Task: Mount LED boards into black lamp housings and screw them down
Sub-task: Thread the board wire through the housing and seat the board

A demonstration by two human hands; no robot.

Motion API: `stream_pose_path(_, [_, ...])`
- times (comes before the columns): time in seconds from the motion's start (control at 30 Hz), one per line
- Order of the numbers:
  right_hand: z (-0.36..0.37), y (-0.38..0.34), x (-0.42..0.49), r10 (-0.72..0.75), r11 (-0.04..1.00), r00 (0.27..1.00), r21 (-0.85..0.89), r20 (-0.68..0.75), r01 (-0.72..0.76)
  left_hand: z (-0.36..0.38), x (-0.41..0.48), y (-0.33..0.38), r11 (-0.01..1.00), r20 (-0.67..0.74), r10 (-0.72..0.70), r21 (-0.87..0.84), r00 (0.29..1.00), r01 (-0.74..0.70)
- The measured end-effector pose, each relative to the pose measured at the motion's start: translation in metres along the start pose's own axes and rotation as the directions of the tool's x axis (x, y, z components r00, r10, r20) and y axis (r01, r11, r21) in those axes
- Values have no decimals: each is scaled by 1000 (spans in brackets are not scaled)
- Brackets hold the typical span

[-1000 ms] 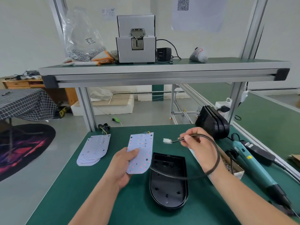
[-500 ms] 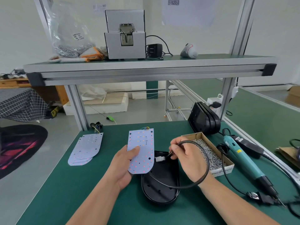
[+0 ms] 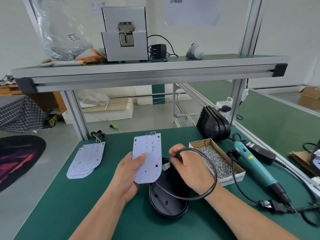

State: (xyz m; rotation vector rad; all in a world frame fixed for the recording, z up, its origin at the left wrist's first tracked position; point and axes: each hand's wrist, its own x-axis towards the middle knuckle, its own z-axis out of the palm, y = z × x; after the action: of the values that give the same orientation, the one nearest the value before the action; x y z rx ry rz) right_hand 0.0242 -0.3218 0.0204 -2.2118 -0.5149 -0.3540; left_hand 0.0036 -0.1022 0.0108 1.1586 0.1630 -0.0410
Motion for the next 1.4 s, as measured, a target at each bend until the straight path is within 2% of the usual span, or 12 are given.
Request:
stream_pose_path(0.23, [2,-5,0,-30,994,999,106,-38,33,4,-5,3,996,69,76,32,995,-79])
stream_pose_path(0.47, [-2,-1,3,-16,998,981,65,193,3,11,-10,0,989,48,116,88,992,-119])
stream_pose_path(0.53, [-11,5,1,-5,991,971,128,240,-27,11,-10,-1,987,37,122,98,992,-125])
stream_pose_path(0.6, [-25,9,-3,38,933,973,340,227,-116,10,-9,-1,986,26,124,108,992,-126])
stream_pose_path(0.7, [-47,14,-5,205,759,966,598,157,-259,9,-8,-2,984,-15,132,121,991,-129])
stream_pose_path(0.8, [-69,17,-3,317,591,932,733,174,-338,8,-8,-2,983,-55,148,122,988,-140])
stream_pose_path(0.87, [-75,19,-5,256,702,950,640,180,-311,9,-8,-1,981,-72,158,126,985,-148])
stream_pose_path(0.93, [-68,21,-7,196,895,966,373,166,-246,10,-8,-1,980,-68,167,124,984,-157])
stream_pose_path(0.97, [-61,21,-7,202,937,966,254,163,-239,10,-8,-1,980,-60,166,121,984,-158])
stream_pose_path(1.17, [-18,5,-6,121,977,985,160,123,-140,19,-12,-4,978,65,171,112,983,-177])
stream_pose_path(1.3, [-9,-6,-7,191,867,957,418,219,-269,24,-14,-12,955,86,188,216,978,-202])
stream_pose_path(1.4, [-11,2,-5,201,797,931,502,303,-336,25,-14,-14,931,92,196,294,976,-215])
